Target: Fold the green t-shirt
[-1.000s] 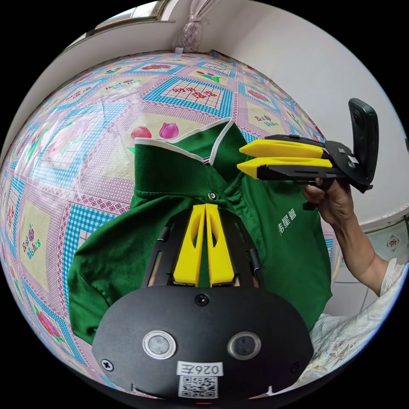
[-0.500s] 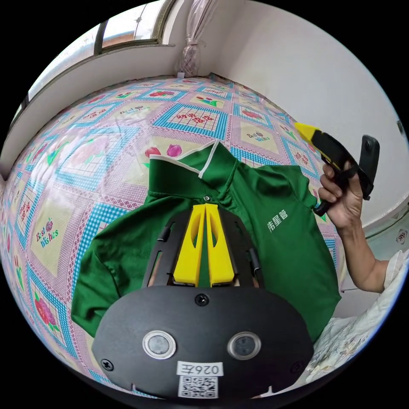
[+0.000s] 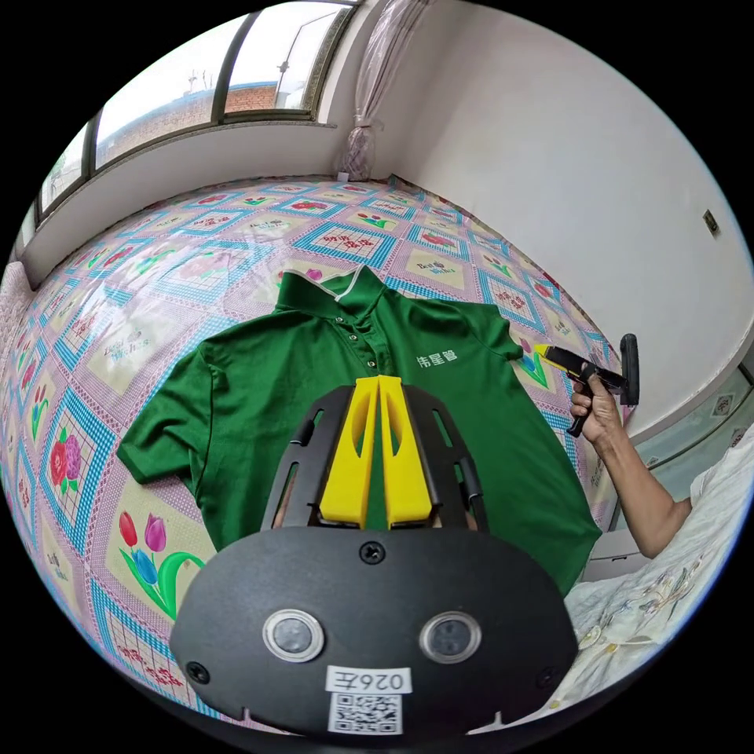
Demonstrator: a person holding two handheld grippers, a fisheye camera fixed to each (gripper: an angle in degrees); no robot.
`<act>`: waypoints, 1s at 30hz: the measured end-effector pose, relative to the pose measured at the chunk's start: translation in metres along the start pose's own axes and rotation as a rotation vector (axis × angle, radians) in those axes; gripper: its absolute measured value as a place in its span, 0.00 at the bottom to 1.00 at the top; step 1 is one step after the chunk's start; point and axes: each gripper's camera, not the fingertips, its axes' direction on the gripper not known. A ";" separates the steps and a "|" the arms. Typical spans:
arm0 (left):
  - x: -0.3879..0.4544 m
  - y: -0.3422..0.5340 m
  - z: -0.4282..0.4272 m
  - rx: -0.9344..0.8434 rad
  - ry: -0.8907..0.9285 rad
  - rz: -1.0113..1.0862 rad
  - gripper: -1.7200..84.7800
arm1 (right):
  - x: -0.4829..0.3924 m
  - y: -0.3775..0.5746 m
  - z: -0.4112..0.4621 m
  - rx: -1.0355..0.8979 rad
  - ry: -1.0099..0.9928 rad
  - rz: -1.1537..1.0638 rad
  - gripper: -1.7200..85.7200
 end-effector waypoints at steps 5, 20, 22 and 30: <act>-0.008 0.023 -0.013 -0.024 0.015 -0.046 0.01 | 0.002 -0.013 0.027 -0.006 0.070 0.121 0.11; -0.030 0.030 -0.021 -0.012 0.064 -0.050 0.01 | -0.066 -0.026 0.075 -0.019 0.184 0.157 0.00; -0.033 0.032 -0.020 -0.016 0.061 -0.052 0.01 | -0.096 -0.027 0.073 0.003 0.236 0.039 0.00; -0.042 0.037 -0.013 -0.047 0.083 -0.052 0.01 | -0.314 0.088 0.142 -0.103 0.767 -1.397 0.00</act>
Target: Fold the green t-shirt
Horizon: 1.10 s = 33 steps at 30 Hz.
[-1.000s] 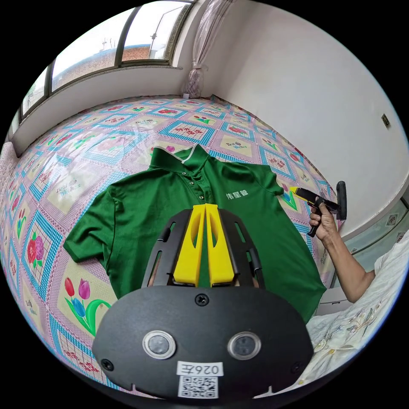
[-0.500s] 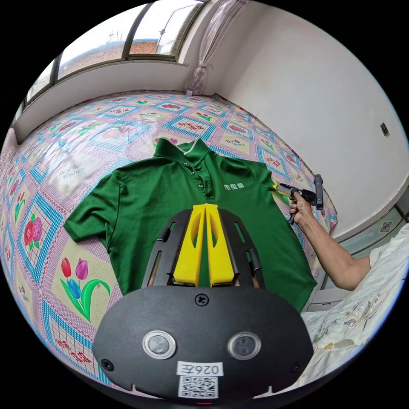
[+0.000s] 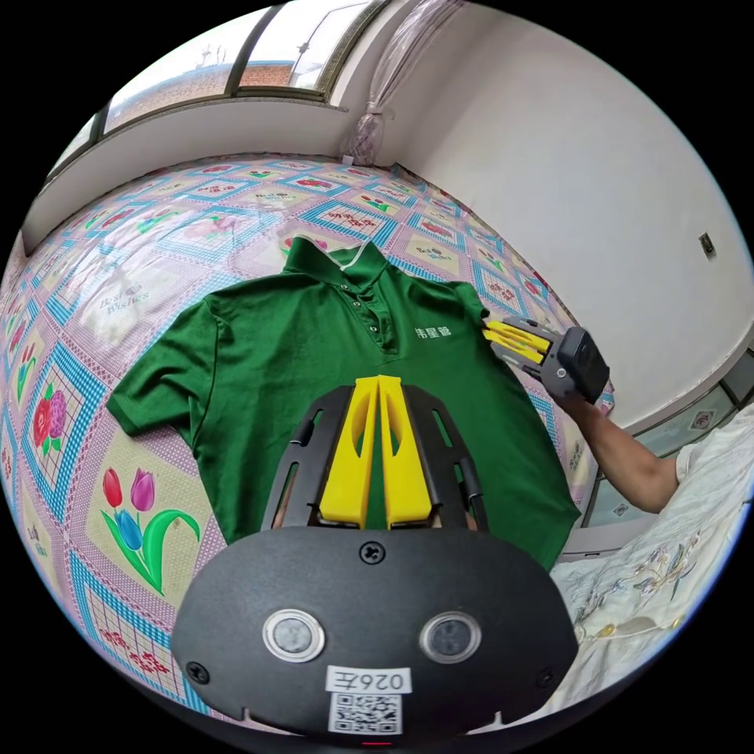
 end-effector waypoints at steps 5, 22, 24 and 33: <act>-0.003 0.008 0.005 -0.023 -0.032 0.013 0.01 | -0.075 0.004 -0.013 0.107 0.290 -0.268 0.01; 0.043 -0.005 0.058 -0.030 -0.160 0.163 0.01 | 0.148 0.139 0.074 0.199 -0.803 0.950 0.07; 0.043 -0.003 0.058 -0.026 -0.156 0.161 0.01 | 0.157 0.157 0.107 0.192 -0.871 1.025 0.09; 0.036 0.003 0.046 -0.025 -0.164 0.143 0.01 | 0.170 0.160 0.200 0.050 -0.935 0.966 0.07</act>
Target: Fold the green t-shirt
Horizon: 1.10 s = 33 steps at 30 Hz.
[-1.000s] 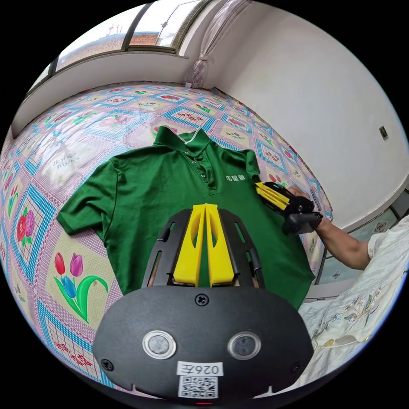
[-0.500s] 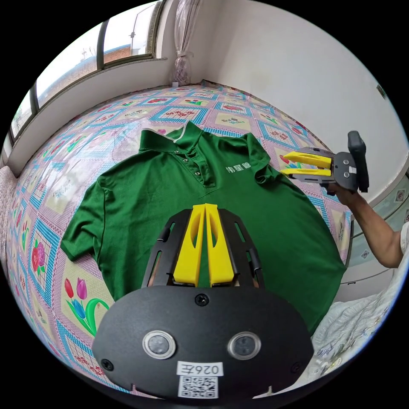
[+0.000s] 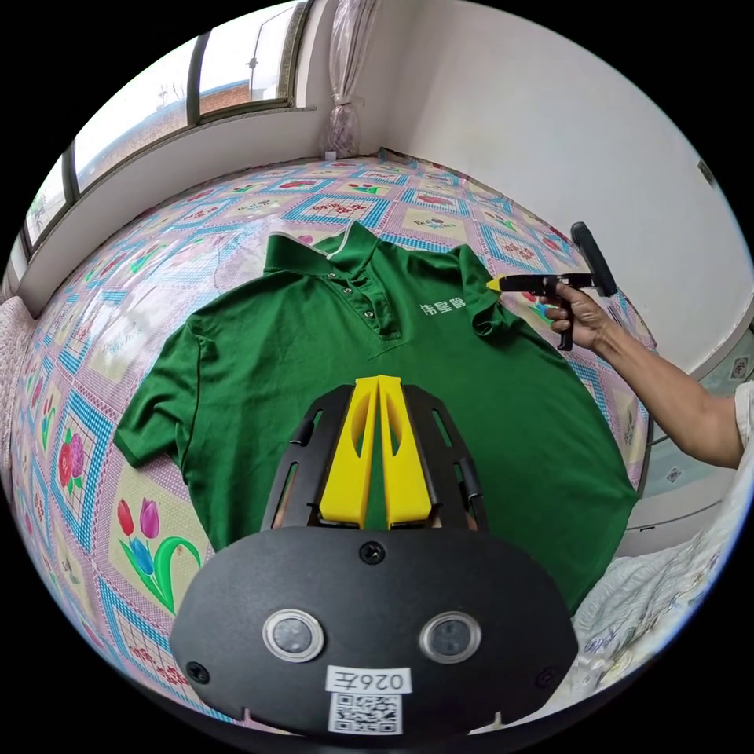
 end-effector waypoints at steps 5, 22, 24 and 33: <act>-0.008 0.007 -0.014 0.020 0.003 -0.025 0.01 | 0.015 -0.011 -0.028 0.078 -0.055 0.031 0.01; -0.024 0.023 -0.020 -0.006 0.036 -0.050 0.01 | -0.060 -0.042 -0.039 -0.036 -0.111 -0.384 0.00; -0.028 0.023 -0.017 -0.010 0.043 -0.061 0.01 | -0.041 -0.046 -0.042 -0.048 -0.180 -0.355 0.01; -0.025 0.012 -0.004 -0.011 0.080 -0.070 0.01 | -0.081 -0.059 0.031 -0.316 -0.365 -0.509 0.10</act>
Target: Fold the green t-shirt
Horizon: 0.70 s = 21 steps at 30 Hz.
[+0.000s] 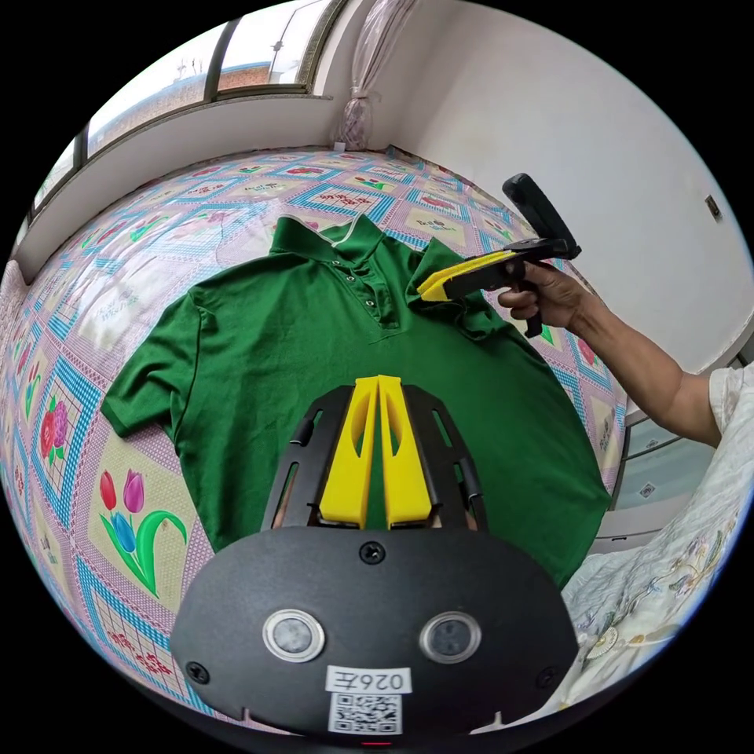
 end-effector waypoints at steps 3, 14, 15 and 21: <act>-0.003 0.000 -0.002 0.005 0.001 -0.002 0.01 | -0.012 0.003 0.005 -0.038 0.008 -0.041 0.11; -0.013 0.007 0.000 -0.003 0.018 -0.045 0.01 | 0.080 0.051 -0.079 0.362 0.234 0.371 0.01; -0.012 0.007 0.000 -0.004 0.019 -0.044 0.01 | 0.084 0.046 -0.074 0.341 0.234 0.371 0.01; -0.002 0.001 0.003 -0.005 0.025 -0.017 0.01 | 0.120 0.007 -0.043 0.129 0.437 0.452 0.01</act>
